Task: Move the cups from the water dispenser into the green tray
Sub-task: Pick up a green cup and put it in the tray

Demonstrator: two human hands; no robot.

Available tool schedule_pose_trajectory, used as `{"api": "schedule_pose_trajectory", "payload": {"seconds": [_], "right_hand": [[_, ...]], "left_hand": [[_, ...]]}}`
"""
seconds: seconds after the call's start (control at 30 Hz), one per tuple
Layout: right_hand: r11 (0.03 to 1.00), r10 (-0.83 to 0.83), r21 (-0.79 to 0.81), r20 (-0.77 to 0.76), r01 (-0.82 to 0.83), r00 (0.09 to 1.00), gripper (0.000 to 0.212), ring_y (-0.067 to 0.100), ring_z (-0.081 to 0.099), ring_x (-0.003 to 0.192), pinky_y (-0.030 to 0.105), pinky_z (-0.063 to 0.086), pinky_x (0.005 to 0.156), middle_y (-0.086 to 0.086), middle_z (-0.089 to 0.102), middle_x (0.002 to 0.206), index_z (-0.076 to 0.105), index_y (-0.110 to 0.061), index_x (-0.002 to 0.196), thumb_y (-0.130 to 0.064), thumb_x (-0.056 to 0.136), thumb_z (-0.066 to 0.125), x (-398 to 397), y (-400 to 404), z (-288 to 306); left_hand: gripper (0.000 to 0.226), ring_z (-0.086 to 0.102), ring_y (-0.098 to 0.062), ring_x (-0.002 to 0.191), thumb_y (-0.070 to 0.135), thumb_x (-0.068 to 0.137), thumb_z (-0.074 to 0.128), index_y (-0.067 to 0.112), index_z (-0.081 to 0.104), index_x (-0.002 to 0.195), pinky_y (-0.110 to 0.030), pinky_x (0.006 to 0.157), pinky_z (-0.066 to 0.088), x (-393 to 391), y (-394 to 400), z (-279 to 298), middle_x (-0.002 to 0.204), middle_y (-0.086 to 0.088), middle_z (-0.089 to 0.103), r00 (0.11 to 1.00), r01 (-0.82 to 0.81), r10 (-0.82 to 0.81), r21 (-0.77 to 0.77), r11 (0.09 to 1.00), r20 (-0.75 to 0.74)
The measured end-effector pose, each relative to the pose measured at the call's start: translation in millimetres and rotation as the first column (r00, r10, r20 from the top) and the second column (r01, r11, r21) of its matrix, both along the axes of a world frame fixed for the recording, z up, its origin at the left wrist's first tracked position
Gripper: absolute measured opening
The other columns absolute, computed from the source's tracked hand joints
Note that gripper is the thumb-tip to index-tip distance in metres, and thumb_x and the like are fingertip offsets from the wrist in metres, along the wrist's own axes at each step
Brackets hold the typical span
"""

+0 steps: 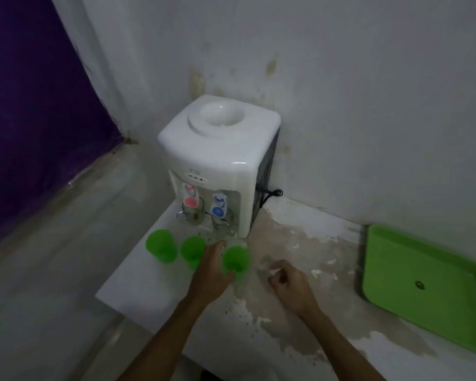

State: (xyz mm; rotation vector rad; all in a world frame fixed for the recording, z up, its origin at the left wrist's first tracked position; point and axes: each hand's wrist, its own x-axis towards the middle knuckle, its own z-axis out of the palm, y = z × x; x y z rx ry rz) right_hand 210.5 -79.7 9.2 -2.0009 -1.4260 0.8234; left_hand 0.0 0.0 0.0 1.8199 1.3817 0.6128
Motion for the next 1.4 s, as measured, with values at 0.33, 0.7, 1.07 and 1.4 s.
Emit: {"api": "schedule_pose_trajectory", "payload": {"seconds": [0.33, 0.7, 1.07, 1.4], "right_hand": [[0.991, -0.121, -0.06, -0.04, 0.119, 0.992, 0.017, 0.011, 0.063, 0.066, 0.033, 0.051, 0.065, -0.001, 0.067, 0.072, 0.064, -0.026, 0.094, -0.016, 0.08, 0.066, -15.5, 31.4, -11.1], [0.945, -0.326, -0.099, -0.213, 0.311, 0.921, 0.009, 0.004, 0.062, 0.066, 0.016, 0.047, 0.062, -0.002, 0.069, 0.074, 0.07, -0.017, 0.091, -0.01, 0.086, 0.067, -10.7, 31.6, -31.8], [0.766, -0.6, -0.517, -0.788, 0.383, 0.136, 0.038, 0.029, 0.072, 0.08, 0.051, 0.051, 0.095, 0.01, 0.076, 0.09, 0.073, -0.013, 0.11, -0.042, 0.095, 0.053, 17.2, 29.7, 7.7], [0.681, -0.615, -0.555, -0.788, 0.478, -0.039, 0.035, 0.026, 0.07, 0.077, 0.037, 0.059, 0.07, 0.013, 0.074, 0.091, 0.067, -0.009, 0.115, -0.034, 0.094, 0.057, 99.7, -25.9, 14.0]], "left_hand": [[0.099, 0.039, -0.019, 0.141, 0.035, 0.073, 0.083, 0.027, 0.025, 0.152, -0.033, 0.104, 0.045, 9.6, 40.3, -36.0, 0.157, 0.003, 0.029, 0.941, 0.289, -0.304, -0.112, 0.951, -0.151], [0.087, 0.052, -0.011, 0.122, 0.035, 0.064, 0.087, 0.031, 0.045, 0.141, -0.028, 0.097, 0.048, 24.0, 66.5, -18.5, 0.136, 0.009, 0.051, 0.963, 0.269, -0.264, -0.135, 0.954, 0.054], [0.083, 0.054, -0.001, 0.124, 0.037, 0.06, 0.088, 0.037, 0.051, 0.135, -0.027, 0.101, 0.049, 84.8, 42.0, 21.5, 0.134, 0.016, 0.056, 0.924, 0.294, -0.26, -0.089, 0.952, 0.279], [0.089, 0.052, -0.002, 0.128, 0.04, 0.064, 0.088, 0.035, 0.046, 0.142, -0.026, 0.1, 0.051, 166.5, -7.5, 16.8, 0.141, 0.013, 0.052, 0.883, 0.425, -0.382, -0.119, 0.897, 0.272]]}}
